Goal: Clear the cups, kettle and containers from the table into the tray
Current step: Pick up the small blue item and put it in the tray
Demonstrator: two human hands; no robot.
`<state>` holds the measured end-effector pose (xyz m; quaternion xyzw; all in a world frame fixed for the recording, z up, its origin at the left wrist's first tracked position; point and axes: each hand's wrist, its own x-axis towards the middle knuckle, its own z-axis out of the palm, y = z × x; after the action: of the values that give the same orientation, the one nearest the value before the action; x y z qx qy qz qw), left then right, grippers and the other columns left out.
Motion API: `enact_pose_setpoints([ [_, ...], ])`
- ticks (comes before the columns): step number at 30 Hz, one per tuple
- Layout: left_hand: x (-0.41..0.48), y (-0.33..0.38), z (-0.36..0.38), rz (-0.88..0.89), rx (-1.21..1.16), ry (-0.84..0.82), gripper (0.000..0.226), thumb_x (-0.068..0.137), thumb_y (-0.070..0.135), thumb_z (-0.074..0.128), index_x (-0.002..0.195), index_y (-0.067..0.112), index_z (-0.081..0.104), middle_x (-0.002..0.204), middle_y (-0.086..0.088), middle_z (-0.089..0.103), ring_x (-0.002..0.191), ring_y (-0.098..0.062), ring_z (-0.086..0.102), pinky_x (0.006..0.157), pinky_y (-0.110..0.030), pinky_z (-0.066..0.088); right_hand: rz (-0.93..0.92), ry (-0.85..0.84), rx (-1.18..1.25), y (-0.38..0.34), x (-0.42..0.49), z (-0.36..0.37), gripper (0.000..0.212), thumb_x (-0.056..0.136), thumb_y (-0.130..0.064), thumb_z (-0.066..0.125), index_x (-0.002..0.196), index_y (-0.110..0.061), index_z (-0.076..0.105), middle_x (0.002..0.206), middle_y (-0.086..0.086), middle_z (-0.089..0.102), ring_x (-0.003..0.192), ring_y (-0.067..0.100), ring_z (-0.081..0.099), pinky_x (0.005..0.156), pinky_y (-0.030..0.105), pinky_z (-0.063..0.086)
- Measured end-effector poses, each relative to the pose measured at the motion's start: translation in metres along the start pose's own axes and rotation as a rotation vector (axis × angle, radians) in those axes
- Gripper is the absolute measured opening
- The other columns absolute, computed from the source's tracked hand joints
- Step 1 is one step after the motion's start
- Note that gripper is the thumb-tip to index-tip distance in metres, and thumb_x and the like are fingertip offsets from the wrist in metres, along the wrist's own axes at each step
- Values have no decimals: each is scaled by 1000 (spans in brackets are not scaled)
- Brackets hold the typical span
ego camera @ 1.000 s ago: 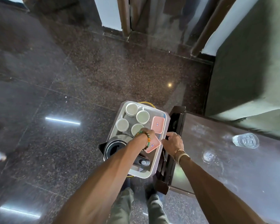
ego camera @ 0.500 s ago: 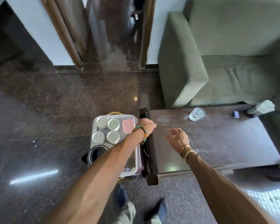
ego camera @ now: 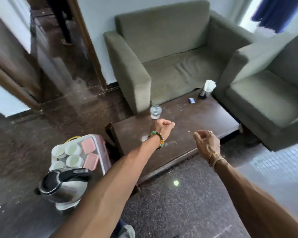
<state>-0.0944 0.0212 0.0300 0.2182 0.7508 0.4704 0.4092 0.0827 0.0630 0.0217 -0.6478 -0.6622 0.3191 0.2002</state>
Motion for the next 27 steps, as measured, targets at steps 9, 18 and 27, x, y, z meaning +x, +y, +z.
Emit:
enact_pose_setpoints([
  [9, -55, 66, 191, 163, 201, -162, 12, 79, 16, 70, 71, 19, 62, 82, -7, 72, 76, -25, 68, 78, -38, 57, 73, 192, 12, 123, 34, -170, 26, 88, -38, 63, 95, -16, 74, 97, 6, 73, 98, 28, 65, 82, 31, 46],
  [18, -59, 59, 328, 135, 292, -328, 17, 79, 9, 70, 68, 20, 62, 78, -5, 69, 77, -22, 66, 81, -39, 57, 245, 267, 41, 218, 58, -237, 26, 89, -36, 61, 101, -15, 72, 98, 6, 73, 92, 24, 66, 80, 28, 45],
  [27, 0, 101, 420, 82, 243, -470, 8, 84, 4, 66, 87, 10, 64, 72, -6, 63, 54, -11, 56, 50, -19, 44, 374, 327, 30, 263, 147, -279, 31, 89, -38, 62, 110, -15, 67, 99, 5, 71, 82, 16, 59, 80, 28, 47],
])
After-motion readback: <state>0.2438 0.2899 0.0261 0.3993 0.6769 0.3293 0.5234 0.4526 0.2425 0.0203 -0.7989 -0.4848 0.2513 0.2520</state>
